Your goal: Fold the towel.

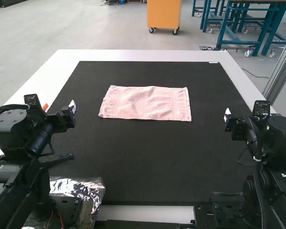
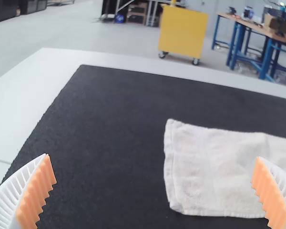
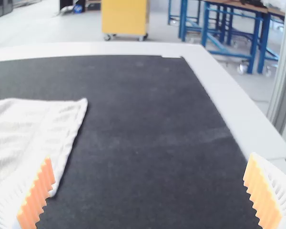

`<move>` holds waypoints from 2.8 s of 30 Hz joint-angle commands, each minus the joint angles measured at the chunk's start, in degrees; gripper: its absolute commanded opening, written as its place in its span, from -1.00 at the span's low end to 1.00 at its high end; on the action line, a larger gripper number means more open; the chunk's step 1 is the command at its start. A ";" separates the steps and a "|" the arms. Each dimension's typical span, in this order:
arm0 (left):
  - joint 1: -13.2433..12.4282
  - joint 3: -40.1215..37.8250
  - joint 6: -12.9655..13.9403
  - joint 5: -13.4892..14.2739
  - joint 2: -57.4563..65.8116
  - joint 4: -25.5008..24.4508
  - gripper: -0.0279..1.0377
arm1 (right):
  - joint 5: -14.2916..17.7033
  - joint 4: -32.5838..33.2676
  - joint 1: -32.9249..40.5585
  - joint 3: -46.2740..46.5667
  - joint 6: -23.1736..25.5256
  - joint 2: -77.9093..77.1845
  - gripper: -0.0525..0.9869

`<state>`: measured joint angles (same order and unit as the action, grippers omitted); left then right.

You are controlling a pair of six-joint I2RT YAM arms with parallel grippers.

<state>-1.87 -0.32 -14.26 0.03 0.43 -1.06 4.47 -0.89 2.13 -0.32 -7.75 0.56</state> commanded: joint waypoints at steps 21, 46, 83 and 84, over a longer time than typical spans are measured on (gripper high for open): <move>0.02 0.32 -0.50 0.49 -0.43 1.41 0.87 | -0.43 -1.22 -0.02 0.40 0.72 -0.47 0.86; 1.25 -13.48 24.11 1.11 7.22 17.14 0.83 | -7.99 -20.47 -0.02 -12.52 -10.97 7.70 0.85; 2.57 -55.58 8.90 -2.23 96.25 2.82 0.85 | -13.61 -2.02 8.15 -57.69 6.61 99.02 0.84; 2.57 -56.55 8.81 -2.14 97.57 2.99 0.85 | -13.52 -2.63 8.42 -58.48 6.61 100.34 0.84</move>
<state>1.08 -53.58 -4.43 -1.50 95.70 1.21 -9.06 -2.59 9.58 -56.23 -1.50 98.65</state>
